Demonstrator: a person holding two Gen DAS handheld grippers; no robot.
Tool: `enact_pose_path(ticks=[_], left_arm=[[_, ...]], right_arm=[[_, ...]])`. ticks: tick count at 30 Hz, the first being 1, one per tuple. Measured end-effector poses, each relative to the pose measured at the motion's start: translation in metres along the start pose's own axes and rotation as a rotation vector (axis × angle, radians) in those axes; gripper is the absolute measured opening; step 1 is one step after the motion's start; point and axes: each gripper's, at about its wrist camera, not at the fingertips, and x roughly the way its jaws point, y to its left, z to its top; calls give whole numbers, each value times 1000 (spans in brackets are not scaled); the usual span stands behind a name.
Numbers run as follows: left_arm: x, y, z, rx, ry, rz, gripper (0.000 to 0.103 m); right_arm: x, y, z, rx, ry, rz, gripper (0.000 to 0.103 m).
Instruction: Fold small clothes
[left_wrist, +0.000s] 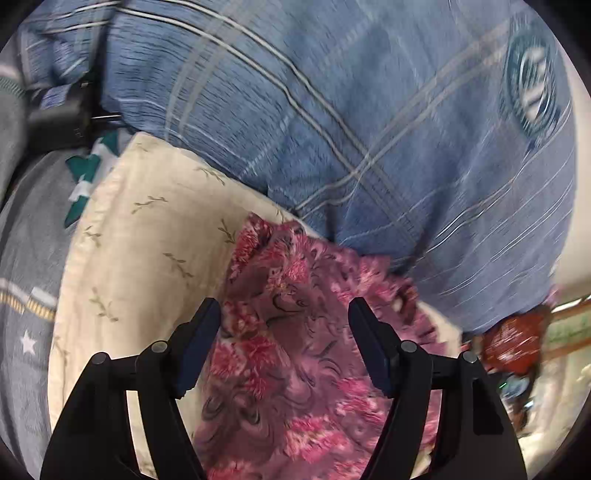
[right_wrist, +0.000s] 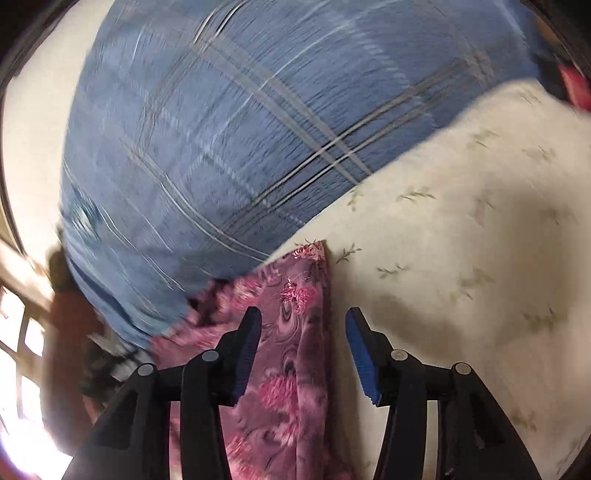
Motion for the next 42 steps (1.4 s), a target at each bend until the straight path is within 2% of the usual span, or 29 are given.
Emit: enact_pose_path(ticks=[3, 4, 5, 6, 7, 8, 11, 14, 17, 20, 22, 23, 26, 28, 30, 32, 34, 36, 38, 39, 40, 42], left_arm=[[14, -7, -2, 19, 4, 59, 71], [15, -9, -4, 33, -9, 76, 58], [14, -13, -6, 59, -33, 102, 28], [10, -15, -7, 83, -60, 125, 15], [7, -19, -9, 93, -90, 133, 6], [1, -19, -9, 86, -121, 119, 5], [-13, -14, -4, 51, -177, 76, 4], [-6, -10, 8, 31, -206, 109, 3], [9, 3, 16, 0, -204, 177, 3], [27, 30, 23, -80, -149, 240, 3], [24, 47, 23, -146, -134, 186, 1], [16, 52, 21, -165, -142, 144, 2], [-14, 43, 10, -97, -163, 124, 2], [-33, 22, -6, 8, -174, 124, 3], [-41, 0, -25, 109, -167, 122, 14], [-30, -23, -46, 187, -156, 147, 45], [-10, -32, -60, 222, -125, 193, 46], [15, -30, -73, 210, -69, 249, 46], [8, -32, -81, 242, -111, 296, 46], [1, -34, -83, 240, -101, 292, 46], [-9, -34, -88, 230, -89, 256, 46], [-32, -32, -101, 217, -82, 180, 46]], right_arm=[[25, 12, 5, -66, 34, -104, 48], [31, 14, 5, -85, 50, -101, 29], [34, 19, 6, -122, 57, -97, 8], [33, 26, 5, -171, 44, -118, 8], [28, 34, 4, -219, 17, -133, 7], [20, 42, 4, -256, -19, -116, 7], [-4, 51, 11, -268, -122, -63, 4], [-8, 45, 24, -222, -177, -57, 4], [9, 29, 27, -178, -143, -97, 4], [38, 12, 24, -140, -69, -169, 5], [53, 4, 21, -119, -2, -201, 7], [55, 2, 19, -105, 4, -227, 10], [32, 18, 11, -174, -60, -239, 13], [12, 36, 1, -239, -81, -177, 13], [-5, 45, -13, -258, -84, -102, 15], [-11, 52, -31, -266, -59, -36, 21], [-1, 51, -46, -272, -17, -37, 23], [26, 38, -60, -262, 95, -120, 20], [15, 35, -65, -264, 35, -130, 20], [8, 35, -65, -251, 42, -148, 21], [0, 36, -65, -232, 43, -143, 24], [-32, 34, -71, -193, 6, -83, 27]])
